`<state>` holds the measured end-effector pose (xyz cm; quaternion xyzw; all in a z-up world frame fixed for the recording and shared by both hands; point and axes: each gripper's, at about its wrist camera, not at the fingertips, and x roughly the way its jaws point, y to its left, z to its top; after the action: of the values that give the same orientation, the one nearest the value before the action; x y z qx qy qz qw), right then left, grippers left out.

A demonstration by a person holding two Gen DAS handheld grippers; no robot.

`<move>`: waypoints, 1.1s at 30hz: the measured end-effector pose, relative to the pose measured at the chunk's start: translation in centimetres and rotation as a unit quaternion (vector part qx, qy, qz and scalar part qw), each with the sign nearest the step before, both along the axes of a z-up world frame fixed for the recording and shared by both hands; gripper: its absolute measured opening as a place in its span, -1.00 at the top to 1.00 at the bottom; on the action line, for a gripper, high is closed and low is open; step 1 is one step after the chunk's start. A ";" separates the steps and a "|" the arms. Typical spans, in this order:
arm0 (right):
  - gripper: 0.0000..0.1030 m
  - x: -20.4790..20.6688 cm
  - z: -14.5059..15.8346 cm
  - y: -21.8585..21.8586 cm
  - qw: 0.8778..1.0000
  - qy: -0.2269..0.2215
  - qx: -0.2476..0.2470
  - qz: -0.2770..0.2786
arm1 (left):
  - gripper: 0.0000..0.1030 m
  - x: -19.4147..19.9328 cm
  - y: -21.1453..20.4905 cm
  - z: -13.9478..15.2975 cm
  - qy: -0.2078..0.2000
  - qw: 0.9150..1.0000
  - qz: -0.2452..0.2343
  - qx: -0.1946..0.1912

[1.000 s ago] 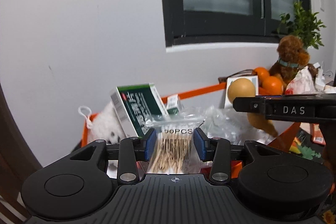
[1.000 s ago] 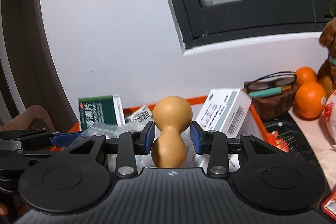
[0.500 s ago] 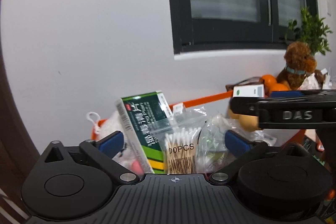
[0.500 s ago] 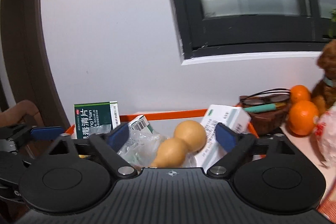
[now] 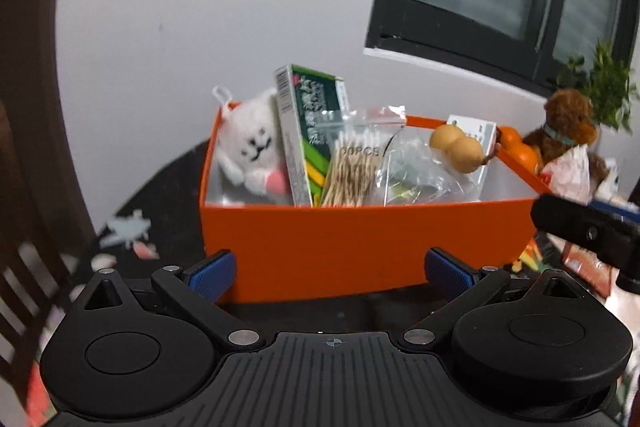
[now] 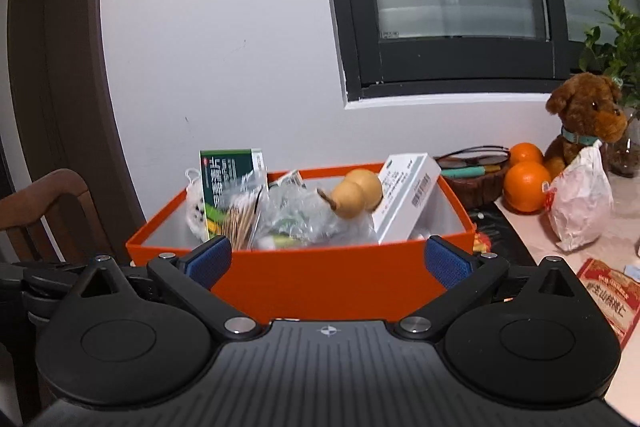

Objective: Organize objects
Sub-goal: 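Open both grippers to drop the gourd and swab bag, then withdraw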

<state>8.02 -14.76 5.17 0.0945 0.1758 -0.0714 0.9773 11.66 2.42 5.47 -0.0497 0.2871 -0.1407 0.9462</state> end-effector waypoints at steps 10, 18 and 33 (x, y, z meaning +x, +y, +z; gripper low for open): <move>-1.00 1.7 -2.0 -0.2 0.999 0.035 -0.006 0.002 | -1.00 0.3 0.2 -1.4 0.008 0.999 0.037 0.035; -1.00 1.9 -2.5 -0.2 0.999 0.042 -0.007 -0.004 | -1.00 -0.6 -1.0 -1.4 -0.010 0.996 0.038 0.084; -1.00 2.1 -2.8 -0.3 0.999 0.050 -0.017 -0.011 | -1.00 -1.3 -2.2 -1.2 -0.009 0.986 0.035 0.162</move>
<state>10.09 -15.03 2.35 0.0765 0.2220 -0.0897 0.9679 10.37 0.20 4.29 0.0951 0.2955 -0.0596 0.9487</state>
